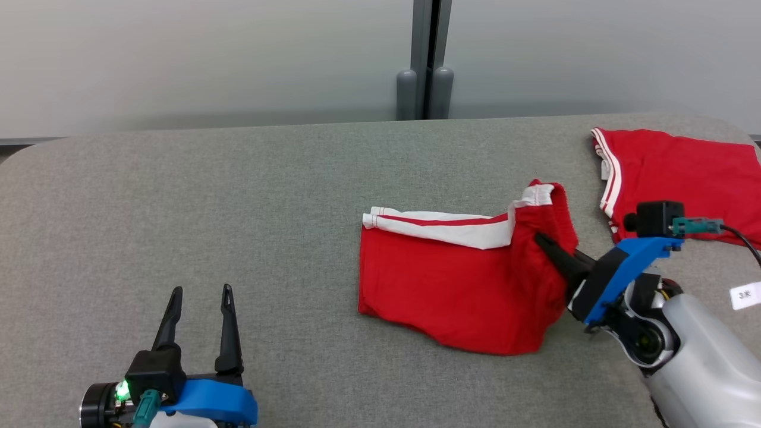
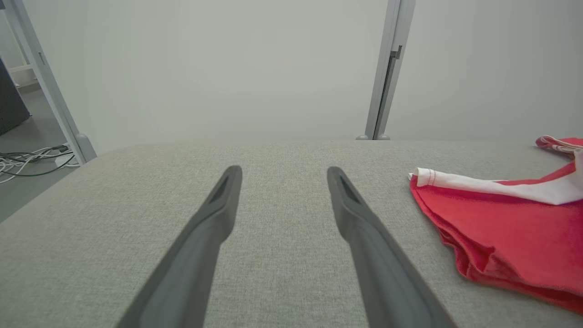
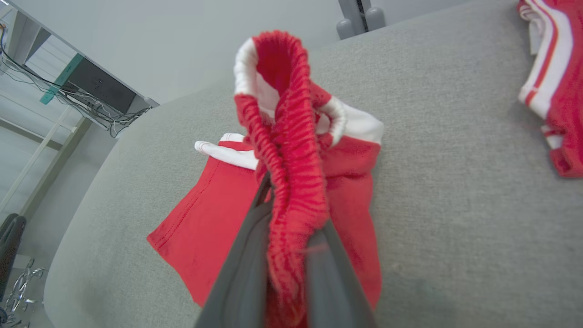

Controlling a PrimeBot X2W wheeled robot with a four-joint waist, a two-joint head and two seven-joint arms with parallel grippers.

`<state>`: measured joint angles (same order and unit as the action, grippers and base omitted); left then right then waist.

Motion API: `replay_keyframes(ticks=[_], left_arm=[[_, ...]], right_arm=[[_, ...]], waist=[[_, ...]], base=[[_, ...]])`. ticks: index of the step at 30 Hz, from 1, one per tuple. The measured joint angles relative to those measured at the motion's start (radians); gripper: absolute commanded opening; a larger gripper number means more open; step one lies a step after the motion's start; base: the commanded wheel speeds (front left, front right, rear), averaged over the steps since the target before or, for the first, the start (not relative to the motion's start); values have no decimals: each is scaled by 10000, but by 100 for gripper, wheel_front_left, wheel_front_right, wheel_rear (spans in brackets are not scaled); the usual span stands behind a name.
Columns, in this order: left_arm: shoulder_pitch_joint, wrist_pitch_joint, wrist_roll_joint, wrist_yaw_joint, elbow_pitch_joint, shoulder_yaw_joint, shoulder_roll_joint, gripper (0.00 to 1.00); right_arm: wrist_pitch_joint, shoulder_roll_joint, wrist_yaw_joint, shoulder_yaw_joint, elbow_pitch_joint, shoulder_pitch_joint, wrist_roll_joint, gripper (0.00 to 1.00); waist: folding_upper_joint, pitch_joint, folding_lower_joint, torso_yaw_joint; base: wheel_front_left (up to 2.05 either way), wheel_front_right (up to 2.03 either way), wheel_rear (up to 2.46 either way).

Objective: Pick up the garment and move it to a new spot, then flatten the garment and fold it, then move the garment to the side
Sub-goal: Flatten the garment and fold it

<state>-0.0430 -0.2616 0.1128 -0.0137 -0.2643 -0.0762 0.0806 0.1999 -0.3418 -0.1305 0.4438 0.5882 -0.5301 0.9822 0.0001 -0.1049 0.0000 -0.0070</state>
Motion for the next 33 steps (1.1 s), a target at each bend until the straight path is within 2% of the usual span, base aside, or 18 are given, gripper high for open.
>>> replay_keyframes(ticks=[5, 9, 14, 18, 19, 20, 24, 28, 33], left_arm=[[-2, 0, -42, 48, -19, -50, -81, 100], [-46, 0, -65, 73, -44, -104, -130, 100], [-255, 0, -71, 115, -71, -274, -196, 100], [-395, 0, -27, 115, -88, -334, -221, 100], [-458, 0, -25, 115, -82, -341, -228, 100], [-479, 0, -12, 115, -82, -345, -236, 100], [-516, 0, 0, 94, -113, -368, -245, 100], [-569, 0, 10, 52, -148, -293, -255, 100], [-482, 0, -4, 29, -138, -29, -215, 100]], right_arm=[[280, 612, 0, -10, -236, -347, 163, 0], [274, 1363, 0, 150, -113, -709, -90, 0], [-92, 2090, 0, 324, 479, -1129, -706, 0], [-481, 2431, 0, 391, 1325, -1306, -1164, 0], [-566, 2499, 0, 445, 1542, -1339, -1300, 14], [-721, 2562, 0, 531, 1720, -1386, -1436, 100], [-1448, 2679, 0, 924, 2322, -1484, -2054, 100], [-2428, 2621, 0, 1246, 2222, -1559, -2289, 100], [-3921, 1812, -2, 1762, 1528, -1303, -2686, 100]], waist=[[0, -19, -1, 157], [0, -91, 0, 339], [0, -253, 0, 623], [0, -439, 0, 828], [0, -489, 1, 872], [0, -538, 0, 912], [0, -665, 1, 992], [0, -605, 1, 879], [0, -443, 1, 556]], base=[[0, 0, 0], [0, 0, 0], [0, 0, 0], [0, 0, 0], [0, 0, 0], [0, 0, 0], [0, 0, 0], [0, 0, 0], [0, 0, 0]])
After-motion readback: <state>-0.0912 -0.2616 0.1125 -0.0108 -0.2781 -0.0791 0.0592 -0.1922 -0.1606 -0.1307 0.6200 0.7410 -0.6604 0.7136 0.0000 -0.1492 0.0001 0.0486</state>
